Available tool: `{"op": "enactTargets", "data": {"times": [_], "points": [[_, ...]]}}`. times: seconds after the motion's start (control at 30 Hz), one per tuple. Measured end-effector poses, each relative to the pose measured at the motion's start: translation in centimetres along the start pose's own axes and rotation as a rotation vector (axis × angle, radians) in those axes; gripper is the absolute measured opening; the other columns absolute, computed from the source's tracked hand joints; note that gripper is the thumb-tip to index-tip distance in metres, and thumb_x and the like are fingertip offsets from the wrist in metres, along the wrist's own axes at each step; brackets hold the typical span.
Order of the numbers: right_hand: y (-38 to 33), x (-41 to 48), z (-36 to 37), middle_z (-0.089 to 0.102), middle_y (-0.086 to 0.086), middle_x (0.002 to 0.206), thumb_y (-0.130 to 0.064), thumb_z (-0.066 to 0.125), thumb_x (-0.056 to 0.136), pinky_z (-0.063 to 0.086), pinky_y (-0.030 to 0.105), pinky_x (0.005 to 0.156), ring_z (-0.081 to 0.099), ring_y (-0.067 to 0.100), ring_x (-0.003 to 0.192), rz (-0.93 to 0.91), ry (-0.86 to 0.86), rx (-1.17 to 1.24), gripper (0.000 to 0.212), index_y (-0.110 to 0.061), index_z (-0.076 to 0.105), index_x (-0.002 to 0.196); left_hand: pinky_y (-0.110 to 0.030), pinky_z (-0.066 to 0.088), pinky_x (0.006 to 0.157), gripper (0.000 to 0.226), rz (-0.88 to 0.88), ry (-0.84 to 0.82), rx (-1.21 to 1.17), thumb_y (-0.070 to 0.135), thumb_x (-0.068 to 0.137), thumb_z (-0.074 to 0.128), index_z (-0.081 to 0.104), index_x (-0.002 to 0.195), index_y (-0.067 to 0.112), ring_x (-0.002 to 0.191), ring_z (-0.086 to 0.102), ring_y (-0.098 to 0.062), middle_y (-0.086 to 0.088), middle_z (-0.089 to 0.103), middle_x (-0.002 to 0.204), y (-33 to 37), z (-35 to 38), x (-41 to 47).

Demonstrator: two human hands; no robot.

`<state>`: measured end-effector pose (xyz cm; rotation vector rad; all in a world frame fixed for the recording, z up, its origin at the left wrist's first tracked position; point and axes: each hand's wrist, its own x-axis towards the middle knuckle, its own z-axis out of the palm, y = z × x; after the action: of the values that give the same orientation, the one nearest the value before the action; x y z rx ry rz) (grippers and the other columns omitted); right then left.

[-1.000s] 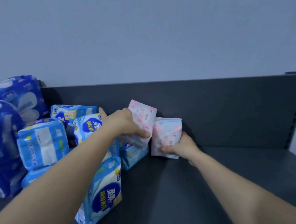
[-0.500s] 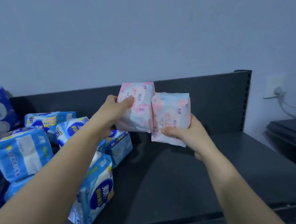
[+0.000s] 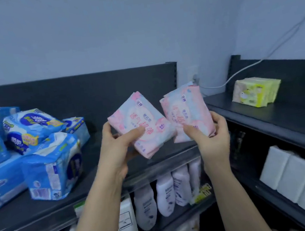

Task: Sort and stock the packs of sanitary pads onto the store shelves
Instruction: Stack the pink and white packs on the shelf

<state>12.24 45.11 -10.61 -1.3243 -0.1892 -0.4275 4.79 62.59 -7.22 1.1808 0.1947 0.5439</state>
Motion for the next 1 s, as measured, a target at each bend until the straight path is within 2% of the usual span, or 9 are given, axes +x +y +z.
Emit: {"op": "enactTargets", "data": {"times": [0.13,0.27,0.37,0.47,0.53,0.63,0.77,0.93,1.0], "points": [[-2.6,-1.6,-6.7,0.057,0.001,0.126,-0.006,0.083,0.072,0.052,0.026,0.09,0.062,0.012,0.111,-0.034,0.179,0.061,0.079,-0.02,0.038,0.135,-0.038,0.059,0.061,0.05,-0.119,-0.091,-0.082,-0.005,0.072,0.075,0.052,0.111,0.016,0.078,0.073,-0.019,0.0,0.071,0.094,-3.5,3.5,-3.8],[-5.3,-3.0,-13.8,0.061,0.003,0.122,-0.005,0.082,0.074,0.054,0.033,0.091,0.064,0.016,0.11,-0.051,0.316,0.015,0.07,-0.014,0.044,0.132,-0.047,0.058,0.079,0.046,-0.226,-0.233,-0.174,-0.005,0.076,0.072,0.051,0.114,0.012,0.087,0.073,-0.021,-0.004,0.07,0.104,-6.1,8.5,-7.3],[-7.4,-4.4,-20.0,0.066,-0.001,0.113,-0.009,0.083,0.072,0.056,0.035,0.088,0.067,0.011,0.1,-0.07,0.406,-0.048,0.054,-0.021,0.056,0.117,-0.04,0.06,0.069,0.045,-0.296,-0.321,-0.177,-0.008,0.076,0.071,0.048,0.11,0.008,0.085,0.072,-0.021,-0.01,0.068,0.107,-7.9,13.2,-10.3],[-9.8,-6.1,-26.2,0.067,-0.008,0.104,-0.008,0.083,0.072,0.054,0.031,0.083,0.066,0.004,0.09,-0.135,0.505,-0.115,0.047,-0.031,0.056,0.103,-0.037,0.059,0.06,0.069,-0.359,-0.424,-0.18,-0.006,0.063,0.078,0.046,0.123,-0.002,0.096,0.069,-0.032,-0.019,0.065,0.117,-9.8,18.0,-13.8],[-11.5,-7.5,-30.9,0.067,-0.006,0.108,-0.008,0.083,0.071,0.055,0.032,0.087,0.066,0.007,0.096,-0.169,0.602,-0.175,0.048,-0.028,0.056,0.106,-0.04,0.058,0.063,0.076,-0.367,-0.472,-0.183,-0.002,0.055,0.077,0.046,0.124,0.004,0.098,0.068,-0.032,-0.016,0.065,0.116,-11.0,21.4,-16.8],[-14.2,-9.7,-37.9,0.066,-0.005,0.111,-0.01,0.084,0.07,0.054,0.037,0.092,0.065,0.012,0.101,-0.173,0.701,-0.257,0.052,-0.028,0.055,0.109,-0.047,0.056,0.074,0.071,-0.371,-0.553,-0.195,-0.002,0.056,0.07,0.051,0.119,0.023,0.096,0.068,-0.026,-0.005,0.068,0.108,-12.6,26.3,-22.1],[-17.6,-12.9,-46.6,0.065,-0.008,0.111,-0.014,0.084,0.07,0.054,0.037,0.092,0.064,0.01,0.103,-0.169,0.774,-0.319,0.052,-0.028,0.055,0.112,-0.04,0.057,0.068,0.045,-0.412,-0.596,-0.191,-0.011,0.075,0.065,0.057,0.111,0.014,0.096,0.068,-0.027,-0.012,0.069,0.109,-14.2,32.2,-29.4],[-21.6,-16.7,-56.5,0.065,-0.007,0.113,-0.016,0.084,0.07,0.053,0.043,0.095,0.064,0.01,0.103,-0.177,0.88,-0.382,0.053,-0.031,0.054,0.111,-0.042,0.055,0.074,0.042,-0.474,-0.646,-0.251,-0.014,0.078,0.061,0.053,0.111,0.011,0.09,0.068,-0.028,-0.012,0.067,0.102,-15.6,39.1,-37.7],[-23.0,-18.2,-60.0,0.064,-0.008,0.113,-0.016,0.084,0.072,0.054,0.043,0.093,0.064,0.009,0.103,-0.174,0.915,-0.403,0.053,-0.031,0.054,0.112,-0.04,0.056,0.069,0.039,-0.51,-0.667,-0.275,-0.013,0.078,0.062,0.053,0.105,0.013,0.09,0.067,-0.028,-0.012,0.067,0.103,-16.2,41.8,-40.7]]}}
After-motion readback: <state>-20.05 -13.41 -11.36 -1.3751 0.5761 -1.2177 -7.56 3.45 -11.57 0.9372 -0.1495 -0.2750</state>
